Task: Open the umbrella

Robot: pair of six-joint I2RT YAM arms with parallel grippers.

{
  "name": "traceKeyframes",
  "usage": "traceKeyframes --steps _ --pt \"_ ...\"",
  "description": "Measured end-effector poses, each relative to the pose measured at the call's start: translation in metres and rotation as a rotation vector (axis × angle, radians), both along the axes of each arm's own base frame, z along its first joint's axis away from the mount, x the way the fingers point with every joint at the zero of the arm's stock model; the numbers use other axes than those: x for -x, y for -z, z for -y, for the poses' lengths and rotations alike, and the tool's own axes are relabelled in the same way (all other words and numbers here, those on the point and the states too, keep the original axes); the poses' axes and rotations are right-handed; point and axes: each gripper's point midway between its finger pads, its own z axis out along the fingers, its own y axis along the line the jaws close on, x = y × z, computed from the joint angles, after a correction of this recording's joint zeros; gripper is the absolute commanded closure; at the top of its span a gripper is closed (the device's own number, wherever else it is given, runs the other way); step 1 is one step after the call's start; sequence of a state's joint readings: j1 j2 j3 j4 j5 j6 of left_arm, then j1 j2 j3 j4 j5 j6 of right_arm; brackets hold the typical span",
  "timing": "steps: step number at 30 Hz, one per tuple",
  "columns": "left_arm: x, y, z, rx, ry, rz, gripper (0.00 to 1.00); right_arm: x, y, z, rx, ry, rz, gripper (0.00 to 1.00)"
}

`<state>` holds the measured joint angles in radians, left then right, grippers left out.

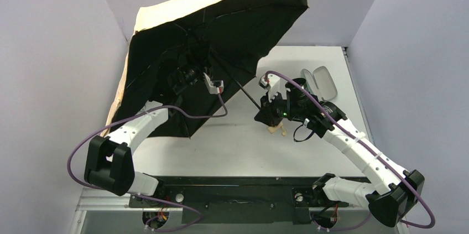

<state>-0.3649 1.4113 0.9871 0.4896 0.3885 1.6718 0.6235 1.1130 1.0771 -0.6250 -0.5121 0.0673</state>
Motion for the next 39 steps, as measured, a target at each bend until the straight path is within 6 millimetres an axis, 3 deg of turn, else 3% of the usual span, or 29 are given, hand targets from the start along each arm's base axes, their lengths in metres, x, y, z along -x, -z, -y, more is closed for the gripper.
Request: traceKeyframes --steps 6,10,23,24,34,38,39 --pt "-0.003 -0.054 -0.001 -0.002 0.017 0.132 0.72 -0.009 -0.028 -0.007 -0.037 0.004 0.096 1.0" --pt "-0.001 -0.072 -0.003 0.005 0.016 0.173 0.72 -0.013 -0.034 -0.009 -0.039 0.001 0.136 1.0" --pt "-0.015 -0.038 -0.005 -0.051 0.047 0.144 0.72 -0.024 -0.003 -0.003 0.029 0.014 0.194 1.0" --pt "-0.023 -0.039 -0.016 -0.047 0.005 0.147 0.72 -0.019 0.003 0.002 0.051 0.007 0.181 1.0" --pt "-0.032 -0.035 -0.009 -0.058 0.064 0.152 0.71 -0.022 0.003 0.007 0.058 0.018 0.234 1.0" --pt "-0.031 -0.036 -0.008 -0.057 0.072 0.157 0.58 -0.022 0.003 0.006 0.053 0.02 0.23 1.0" --pt "-0.03 -0.037 -0.009 -0.057 0.072 0.159 0.5 -0.021 0.002 0.006 0.048 0.022 0.224 1.0"
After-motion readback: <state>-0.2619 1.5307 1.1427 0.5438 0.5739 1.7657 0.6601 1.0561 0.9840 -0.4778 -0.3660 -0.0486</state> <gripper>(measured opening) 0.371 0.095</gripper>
